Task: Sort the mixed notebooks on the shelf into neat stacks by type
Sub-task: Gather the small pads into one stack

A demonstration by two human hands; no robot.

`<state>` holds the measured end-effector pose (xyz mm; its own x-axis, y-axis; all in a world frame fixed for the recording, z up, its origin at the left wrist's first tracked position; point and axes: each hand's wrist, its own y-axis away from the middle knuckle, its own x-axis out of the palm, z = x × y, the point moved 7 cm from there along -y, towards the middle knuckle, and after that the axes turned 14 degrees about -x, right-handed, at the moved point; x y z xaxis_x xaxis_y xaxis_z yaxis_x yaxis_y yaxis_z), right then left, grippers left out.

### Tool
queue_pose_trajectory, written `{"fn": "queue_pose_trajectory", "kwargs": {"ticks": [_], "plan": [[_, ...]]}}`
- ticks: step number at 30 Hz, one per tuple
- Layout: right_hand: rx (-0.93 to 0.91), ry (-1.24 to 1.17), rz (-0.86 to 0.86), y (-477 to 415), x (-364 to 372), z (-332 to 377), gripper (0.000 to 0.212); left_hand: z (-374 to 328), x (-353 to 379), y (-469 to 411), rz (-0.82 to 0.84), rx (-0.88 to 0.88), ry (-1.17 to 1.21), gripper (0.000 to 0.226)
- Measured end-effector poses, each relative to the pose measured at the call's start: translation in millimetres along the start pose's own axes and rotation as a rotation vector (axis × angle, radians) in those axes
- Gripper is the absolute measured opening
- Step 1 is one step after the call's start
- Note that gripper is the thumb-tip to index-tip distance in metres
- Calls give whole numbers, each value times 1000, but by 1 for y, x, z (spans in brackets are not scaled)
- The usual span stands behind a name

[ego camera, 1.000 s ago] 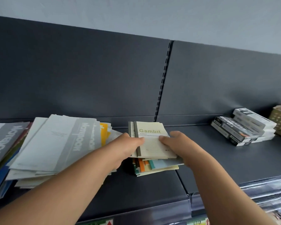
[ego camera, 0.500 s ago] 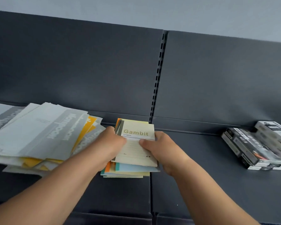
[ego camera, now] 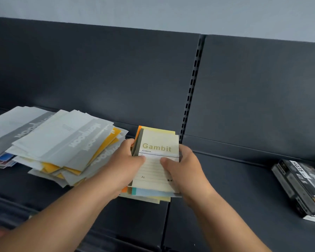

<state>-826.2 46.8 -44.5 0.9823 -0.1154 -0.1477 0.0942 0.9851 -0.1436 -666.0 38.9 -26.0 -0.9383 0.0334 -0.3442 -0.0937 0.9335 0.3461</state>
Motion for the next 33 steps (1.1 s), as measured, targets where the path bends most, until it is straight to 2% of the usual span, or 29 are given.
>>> {"fn": "queue_pose_trajectory", "kwargs": {"ticks": [2,3,4,6,7,9,13,17,21,26,27,30,33], "plan": [[69,-214,-34,1,-4,-4,72,-6,0,4,-8,42,39,39],[130,-337,-25,3,-5,-5,78,-12,1,6,-4,75,59,41],[177,-454,4,4,-7,-2,70,-18,4,9,6,111,72,45],[233,-601,106,4,-11,1,43,-29,11,14,35,170,90,58],[258,-648,144,5,-15,-1,36,-33,16,15,50,188,93,65],[250,-694,160,5,-29,-5,36,-39,31,18,82,216,83,72],[162,-700,127,8,-63,-9,53,-48,66,21,146,239,41,76],[121,-744,36,14,-98,-18,54,-56,91,20,132,237,14,88],[47,-743,-9,20,-129,-24,59,-49,112,18,120,105,9,119],[-55,-669,-2,26,-156,-29,49,-39,146,15,350,-69,198,157],[-79,-618,-5,27,-161,-30,48,-40,150,15,368,-63,214,157],[-125,-461,6,29,-174,-33,50,-43,155,14,320,45,155,133],[-120,-362,24,29,-182,-41,61,-48,158,18,275,189,41,126]]}}
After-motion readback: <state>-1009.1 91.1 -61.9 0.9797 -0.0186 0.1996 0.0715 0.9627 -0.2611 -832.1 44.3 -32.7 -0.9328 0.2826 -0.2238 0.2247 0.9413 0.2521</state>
